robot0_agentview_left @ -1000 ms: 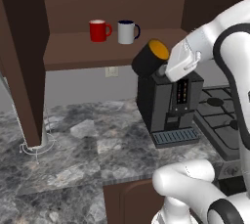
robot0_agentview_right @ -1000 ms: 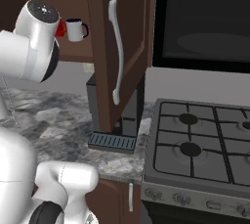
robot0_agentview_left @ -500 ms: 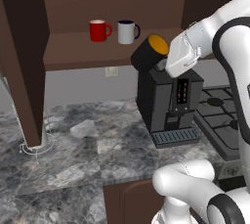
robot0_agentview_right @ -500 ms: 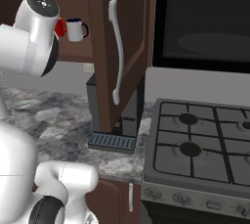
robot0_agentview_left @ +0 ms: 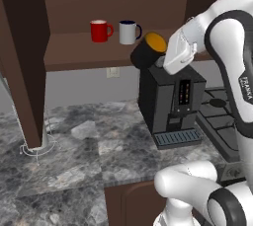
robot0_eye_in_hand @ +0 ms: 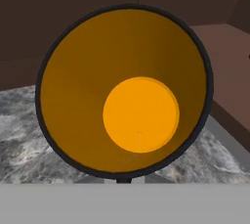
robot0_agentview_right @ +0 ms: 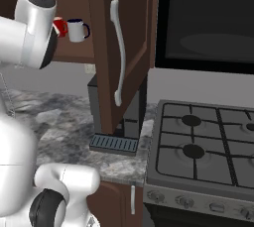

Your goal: Pick the mug on the counter and place it in the cabinet with the handle facing the right, like the mugs already inside.

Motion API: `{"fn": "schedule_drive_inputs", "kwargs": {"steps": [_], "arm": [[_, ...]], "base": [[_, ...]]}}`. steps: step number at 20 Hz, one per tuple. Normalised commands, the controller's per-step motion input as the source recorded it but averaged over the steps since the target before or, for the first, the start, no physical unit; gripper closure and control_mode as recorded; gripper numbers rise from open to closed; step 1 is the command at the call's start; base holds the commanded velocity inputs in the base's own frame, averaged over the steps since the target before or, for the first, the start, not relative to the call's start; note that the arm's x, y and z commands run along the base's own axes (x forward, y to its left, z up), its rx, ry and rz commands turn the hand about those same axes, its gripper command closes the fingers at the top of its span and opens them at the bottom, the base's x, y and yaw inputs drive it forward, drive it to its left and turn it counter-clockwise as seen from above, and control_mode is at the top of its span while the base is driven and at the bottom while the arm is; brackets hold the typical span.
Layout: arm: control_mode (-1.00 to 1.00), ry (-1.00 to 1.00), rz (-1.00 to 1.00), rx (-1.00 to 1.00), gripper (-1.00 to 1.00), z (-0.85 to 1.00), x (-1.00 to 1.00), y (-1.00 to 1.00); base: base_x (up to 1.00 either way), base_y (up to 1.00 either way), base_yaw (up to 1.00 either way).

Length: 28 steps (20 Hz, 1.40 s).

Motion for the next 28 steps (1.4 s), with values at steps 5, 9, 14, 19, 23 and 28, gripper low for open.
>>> {"fn": "schedule_drive_inputs", "kwargs": {"steps": [5, 9, 14, 19, 23, 28], "arm": [[-1.00, -0.01, 0.00, 0.00, 1.00, -0.08, 0.46, -0.01], [-1.00, -0.01, 0.00, -0.02, 1.00, 0.00, 0.31, 0.00], [-1.00, -0.02, 0.00, -0.07, 1.00, 0.00, 0.22, 0.00], [-1.00, 0.00, 0.00, -0.05, 1.00, -0.07, 0.26, 0.00], [-1.00, 0.00, 0.00, 0.00, 1.00, -0.21, 0.32, -0.04], [-1.00, -0.02, 0.02, 0.00, 1.00, -0.08, 0.22, -0.02]], "base": [[0.00, 0.00, 0.00], [0.00, 0.00, 0.00], [0.00, 0.00, 0.00], [0.00, 0.00, 0.00], [0.00, 0.00, 0.00], [0.00, 0.00, 0.00]]}}
